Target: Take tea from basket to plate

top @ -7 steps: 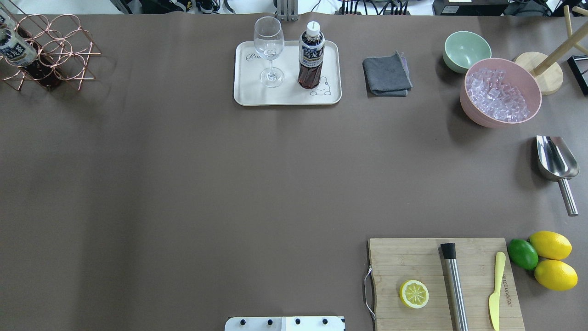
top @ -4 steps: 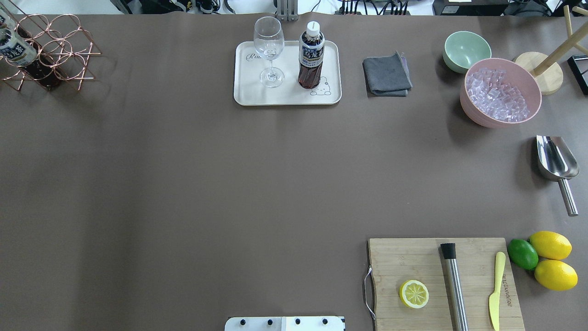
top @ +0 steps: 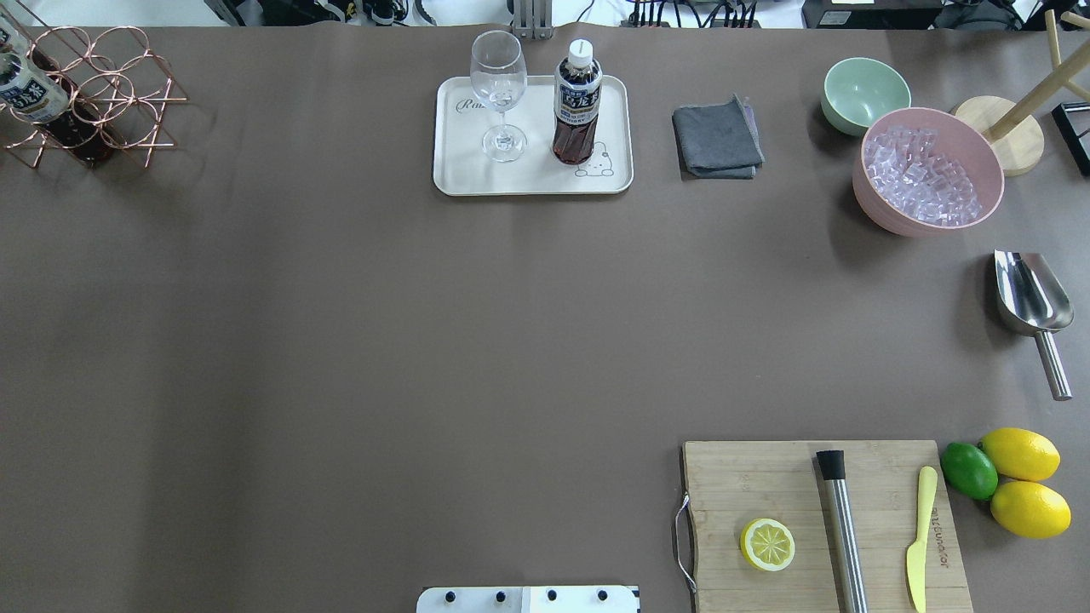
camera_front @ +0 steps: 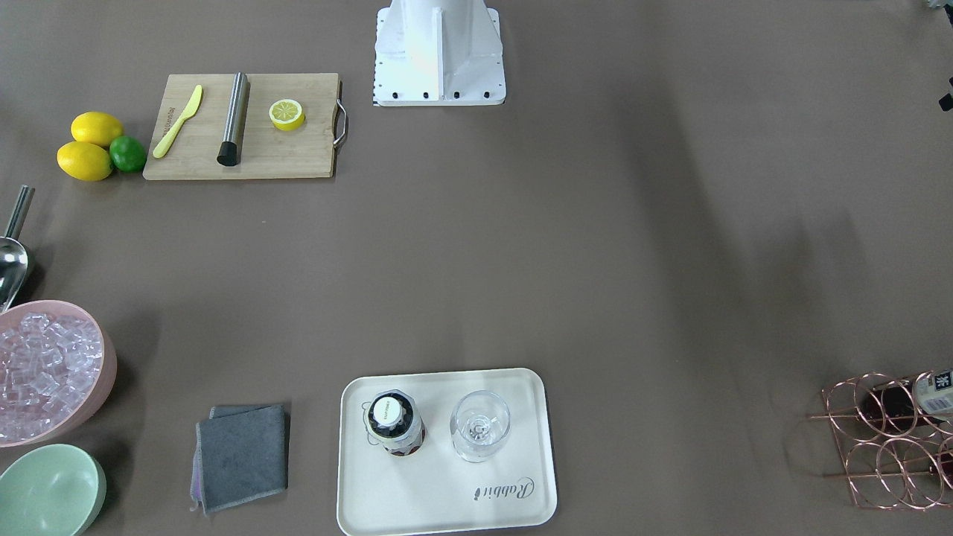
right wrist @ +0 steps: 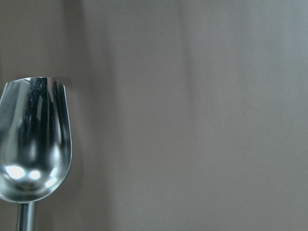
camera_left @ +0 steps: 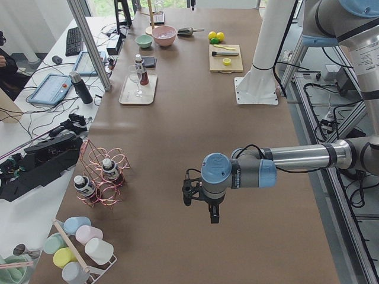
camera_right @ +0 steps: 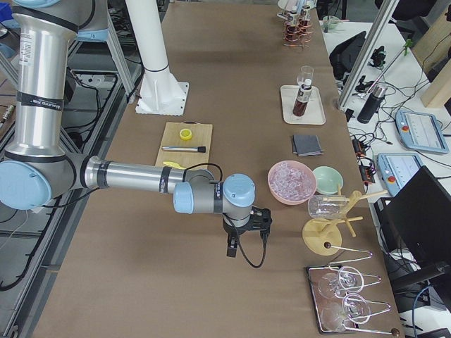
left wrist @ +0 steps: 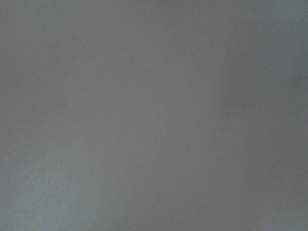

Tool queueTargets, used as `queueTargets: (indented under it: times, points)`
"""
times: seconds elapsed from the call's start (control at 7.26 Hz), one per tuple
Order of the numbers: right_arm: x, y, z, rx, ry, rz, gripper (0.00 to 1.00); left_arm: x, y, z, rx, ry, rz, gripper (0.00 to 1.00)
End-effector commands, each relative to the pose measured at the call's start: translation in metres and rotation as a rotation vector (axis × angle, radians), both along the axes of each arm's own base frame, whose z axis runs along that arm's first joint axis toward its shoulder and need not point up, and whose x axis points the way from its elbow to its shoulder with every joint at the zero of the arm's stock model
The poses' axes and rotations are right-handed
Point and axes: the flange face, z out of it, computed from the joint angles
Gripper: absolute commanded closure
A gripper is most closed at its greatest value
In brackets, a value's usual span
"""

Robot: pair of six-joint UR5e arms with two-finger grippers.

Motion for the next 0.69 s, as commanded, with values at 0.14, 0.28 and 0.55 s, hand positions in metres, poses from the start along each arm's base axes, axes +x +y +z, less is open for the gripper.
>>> queueTargets:
  times: [0.14, 0.28, 0.55]
  points:
    - [0.0002, 0.0009, 0.0012, -0.002, 0.002, 0.000, 0.00, -0.0004, 0.0016, 0.0014, -0.005, 0.000, -0.003, 0.03]
    - [0.0001, 0.0001, 0.0005, -0.001, 0.002, 0.000, 0.00, -0.0004, 0.0052, 0.0030, -0.011, 0.000, -0.003, 0.03]
    - [0.0002, 0.0005, 0.0028, -0.006, 0.002, 0.000, 0.00, -0.0061, 0.0074, 0.0067, -0.016, 0.001, -0.019, 0.03]
